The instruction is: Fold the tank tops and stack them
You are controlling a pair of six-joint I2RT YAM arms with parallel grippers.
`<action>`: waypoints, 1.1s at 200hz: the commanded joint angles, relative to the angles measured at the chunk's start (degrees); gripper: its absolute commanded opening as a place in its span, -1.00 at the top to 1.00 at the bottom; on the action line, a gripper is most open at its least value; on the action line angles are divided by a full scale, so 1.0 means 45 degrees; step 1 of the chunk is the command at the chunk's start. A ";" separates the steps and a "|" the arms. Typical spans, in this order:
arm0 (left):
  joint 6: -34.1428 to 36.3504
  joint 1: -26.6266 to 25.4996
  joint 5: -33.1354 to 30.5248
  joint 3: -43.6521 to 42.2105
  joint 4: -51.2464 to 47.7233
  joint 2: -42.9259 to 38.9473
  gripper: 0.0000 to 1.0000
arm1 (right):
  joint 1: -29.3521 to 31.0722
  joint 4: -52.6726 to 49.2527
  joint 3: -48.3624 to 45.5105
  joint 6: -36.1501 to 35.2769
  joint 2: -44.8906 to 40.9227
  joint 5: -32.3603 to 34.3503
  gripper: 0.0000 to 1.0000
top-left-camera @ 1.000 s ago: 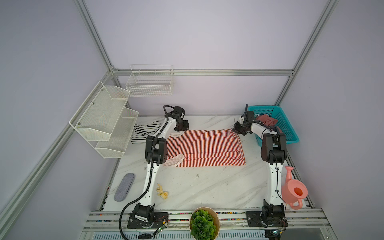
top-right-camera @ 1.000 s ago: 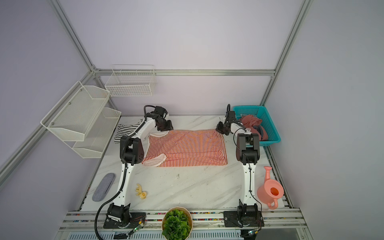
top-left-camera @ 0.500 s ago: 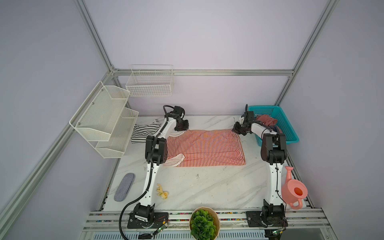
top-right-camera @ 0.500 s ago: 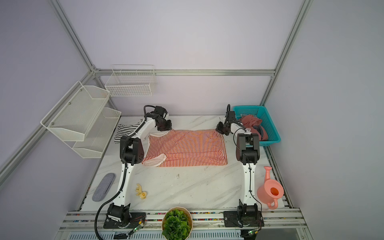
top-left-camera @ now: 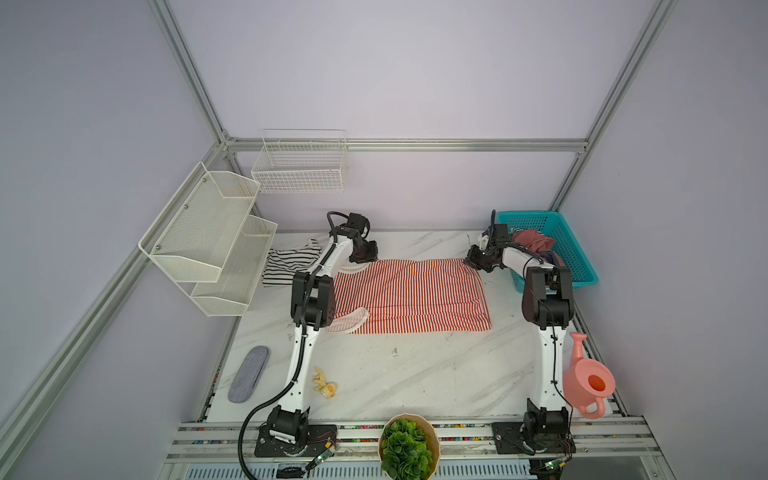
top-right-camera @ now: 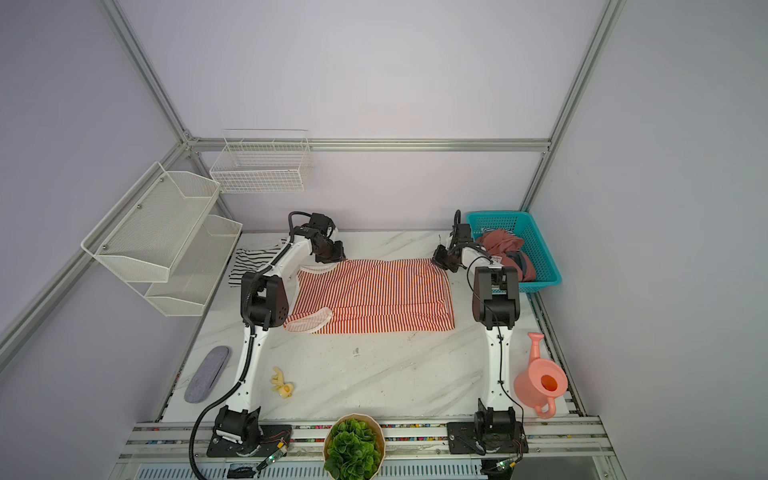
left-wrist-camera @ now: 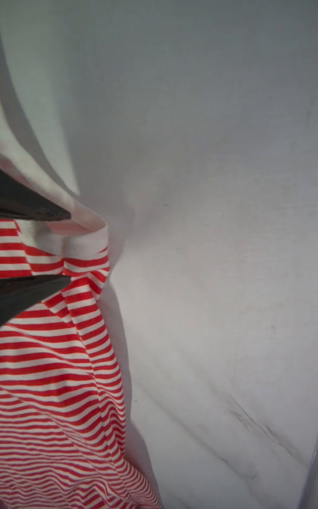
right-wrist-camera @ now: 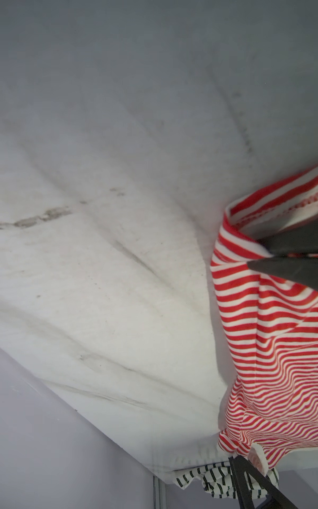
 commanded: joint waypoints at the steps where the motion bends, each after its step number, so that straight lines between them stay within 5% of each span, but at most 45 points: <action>1: -0.0033 0.0071 0.0379 0.0240 0.0324 0.0091 0.30 | -0.0049 -0.0110 -0.0322 -0.0189 -0.0217 0.0054 1.00; 23: -0.0076 0.0067 0.0465 0.0315 0.0373 0.0275 0.33 | -0.0049 -0.0109 -0.0374 -0.0201 -0.0198 0.0015 1.00; 91: -0.0058 0.0114 0.0277 0.0267 0.0329 0.0312 1.00 | -0.0100 -0.0100 -0.0506 -0.0302 -0.0434 0.0008 1.00; 220: -0.0326 0.0105 0.0060 -0.2406 0.0626 -0.2196 1.00 | -0.0127 0.1268 -0.3893 -0.0621 -0.3400 0.0079 1.00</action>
